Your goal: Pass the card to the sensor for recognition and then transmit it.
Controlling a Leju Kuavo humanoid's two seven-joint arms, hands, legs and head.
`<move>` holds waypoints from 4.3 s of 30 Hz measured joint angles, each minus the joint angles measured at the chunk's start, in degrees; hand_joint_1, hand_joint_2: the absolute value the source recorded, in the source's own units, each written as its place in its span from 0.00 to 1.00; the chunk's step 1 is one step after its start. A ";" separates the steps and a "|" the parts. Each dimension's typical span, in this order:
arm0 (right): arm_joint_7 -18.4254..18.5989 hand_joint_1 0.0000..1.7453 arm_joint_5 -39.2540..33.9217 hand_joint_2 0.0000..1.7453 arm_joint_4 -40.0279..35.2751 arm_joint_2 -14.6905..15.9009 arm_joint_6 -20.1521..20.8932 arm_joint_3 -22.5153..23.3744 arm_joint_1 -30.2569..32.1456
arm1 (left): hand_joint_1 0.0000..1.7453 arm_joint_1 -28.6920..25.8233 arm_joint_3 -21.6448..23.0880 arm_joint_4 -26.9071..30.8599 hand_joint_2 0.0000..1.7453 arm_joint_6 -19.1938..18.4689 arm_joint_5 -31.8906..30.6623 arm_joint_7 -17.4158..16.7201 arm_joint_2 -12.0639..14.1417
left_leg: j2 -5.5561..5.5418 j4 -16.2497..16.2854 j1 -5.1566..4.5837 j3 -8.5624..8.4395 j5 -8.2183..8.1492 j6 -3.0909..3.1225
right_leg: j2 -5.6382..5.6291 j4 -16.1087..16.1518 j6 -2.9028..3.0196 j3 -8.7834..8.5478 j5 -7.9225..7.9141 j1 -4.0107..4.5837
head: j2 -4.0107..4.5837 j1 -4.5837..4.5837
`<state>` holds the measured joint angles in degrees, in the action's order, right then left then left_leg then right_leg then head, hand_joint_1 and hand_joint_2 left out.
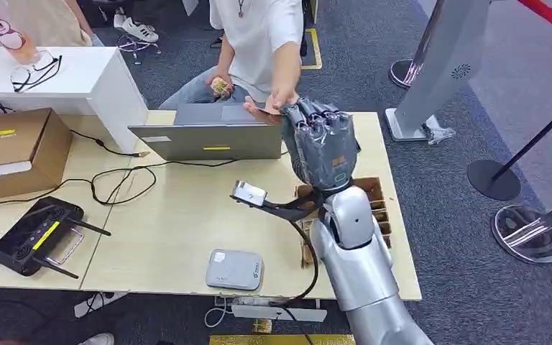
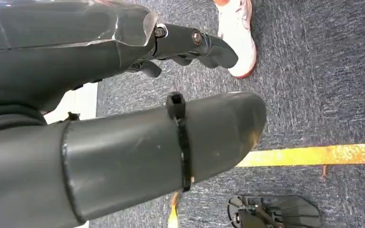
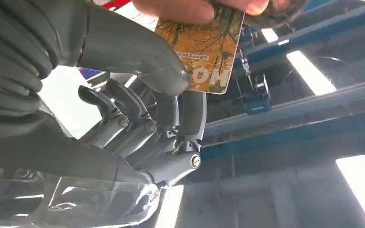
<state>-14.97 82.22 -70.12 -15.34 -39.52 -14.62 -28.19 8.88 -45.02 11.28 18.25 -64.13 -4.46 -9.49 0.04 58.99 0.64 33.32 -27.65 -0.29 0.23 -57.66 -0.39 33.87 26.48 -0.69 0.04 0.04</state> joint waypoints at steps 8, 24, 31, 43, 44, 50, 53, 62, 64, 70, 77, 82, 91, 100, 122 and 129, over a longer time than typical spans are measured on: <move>1.31 0.73 0.07 1.00 1.90 0.61 0.00 -2.52 -0.35 | 0.00 -0.03 0.37 0.00 0.00 -0.11 0.05 -0.02 0.04 | 0.00 0.00 0.00 0.00 0.00 0.00 | 0.00 0.00 0.00 0.00 0.00 0.00 | 0.00 0.00; 3.45 0.00 -1.51 1.00 4.13 1.77 0.00 -6.52 -1.51 | 0.00 -0.64 0.41 0.00 0.00 0.15 0.66 0.11 0.07 | 0.00 0.00 0.00 0.00 0.00 0.00 | 0.00 0.00 0.00 0.00 0.00 0.00 | 0.00 0.00; 2.38 0.00 -5.64 1.00 3.69 2.47 0.00 -7.37 -1.42 | 0.00 -0.82 0.41 0.00 0.00 0.37 1.05 0.53 0.07 | 0.00 0.00 0.00 0.00 0.00 0.00 | 0.00 0.00 0.00 0.00 0.00 0.00 | 0.00 0.00; 5.16 0.00 -21.69 1.00 3.39 7.06 3.83 -13.05 -1.27 | 0.00 -0.82 0.41 0.00 0.00 0.39 0.42 1.14 0.07 | 0.00 0.00 0.00 0.00 0.00 0.00 | 0.01 0.00 0.00 0.00 0.00 0.00 | 0.00 0.00; 5.64 0.00 -23.18 1.00 3.06 7.63 4.71 -13.79 -1.26 | 0.00 -0.82 0.41 0.00 0.00 0.39 0.44 1.22 0.09 | -0.01 0.00 0.00 0.00 0.00 0.00 | 0.00 0.00 0.00 0.00 0.00 0.00 | 0.00 0.00; 7.67 0.00 -29.11 1.00 0.57 10.21 10.91 -16.68 -0.73 | 0.00 -1.08 0.41 0.00 0.00 0.72 1.07 1.97 0.17 | 0.00 0.00 0.00 0.00 0.00 0.00 | 0.00 0.00 0.00 0.00 0.00 0.00 | 0.00 0.00; 8.26 0.00 -30.91 1.00 -1.27 11.39 12.85 -17.53 -0.12 | 0.00 -1.51 0.39 0.00 0.00 0.94 1.66 2.25 0.22 | 0.00 0.00 0.00 0.00 0.00 0.00 | 0.01 0.00 0.00 0.01 0.00 0.00 | 0.00 0.00; 9.77 0.00 -34.38 1.00 -5.70 14.82 15.63 -18.29 1.64 | 0.00 -2.10 0.39 0.00 0.00 1.18 1.55 2.08 0.31 | -0.01 0.00 -0.01 0.00 0.00 0.00 | 0.01 0.01 0.00 0.00 0.00 0.00 | 0.00 0.00; 10.14 0.00 -34.62 1.00 -6.54 15.45 16.06 -18.32 1.90 | 0.00 -2.12 0.39 0.00 0.00 1.14 1.42 2.08 0.35 | -0.01 0.00 -0.01 0.00 0.00 0.00 | 0.01 0.01 0.00 0.01 0.00 0.00 | 0.00 0.00; 10.27 0.00 -35.43 1.00 -8.02 16.98 16.09 -18.36 2.54 | 0.00 -2.12 0.39 0.00 0.00 1.07 1.20 1.99 0.50 | -0.01 0.00 0.00 0.00 -0.01 0.00 | 0.01 0.01 0.00 0.01 0.00 0.00 | 0.00 0.00; 9.05 0.00 -35.76 1.00 -8.55 17.99 15.60 -18.38 3.67 | 0.00 -2.08 0.39 0.00 0.00 0.72 0.68 1.51 0.55 | 0.00 0.00 -0.01 0.00 -0.01 0.00 | 0.01 0.01 0.00 0.01 0.00 0.00 | 0.00 -0.02; 8.41 0.00 -36.28 1.00 -9.38 18.62 14.77 -18.41 4.80 | 0.00 -2.01 0.39 0.00 0.00 0.48 0.18 1.11 0.55 | 0.00 0.00 -0.01 0.00 -0.01 0.00 | 0.01 0.01 0.00 0.01 0.00 0.00 | 0.00 0.00; 4.83 0.00 -41.68 1.00 -11.78 19.91 13.90 -18.38 7.48 | 0.00 -1.66 0.55 0.00 0.00 0.04 -0.43 1.03 0.55 | 0.00 0.00 -0.01 -0.01 -0.01 0.00 | 0.01 0.01 0.00 0.01 0.00 0.00 | 0.00 0.00; 7.16 0.00 -38.22 1.00 -14.49 21.40 14.55 -18.30 10.33 | 0.00 -1.65 0.70 0.00 0.00 -0.13 -0.46 0.96 0.55 | 0.00 0.00 -0.01 0.00 -0.01 0.00 | 0.00 0.01 0.00 0.01 0.00 0.00 | 0.00 0.00; 10.03 0.00 -25.92 1.00 -8.74 22.75 24.03 -19.89 9.51 | 0.00 -2.06 0.61 0.00 0.00 0.83 1.95 1.53 0.52 | -0.01 0.00 -0.01 0.04 -0.02 0.00 | 0.01 0.01 -0.01 0.00 0.00 -0.01 | 0.00 0.00; 11.28 0.00 -25.94 1.00 -5.90 22.84 30.21 -21.84 6.66 | 0.00 -2.12 0.50 0.00 0.00 1.22 2.63 1.46 0.52 | -0.01 0.00 0.00 0.03 -0.01 0.00 | 0.02 0.01 -0.01 0.00 0.00 0.00 | 0.00 0.00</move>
<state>-3.69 56.28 -76.02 7.50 -9.31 -36.46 -21.52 6.76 -44.52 11.28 19.47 -61.51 -2.99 -8.96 0.03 58.99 0.64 33.35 -27.66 -0.28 0.25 -57.66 -0.40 33.88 26.48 -0.70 0.04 0.04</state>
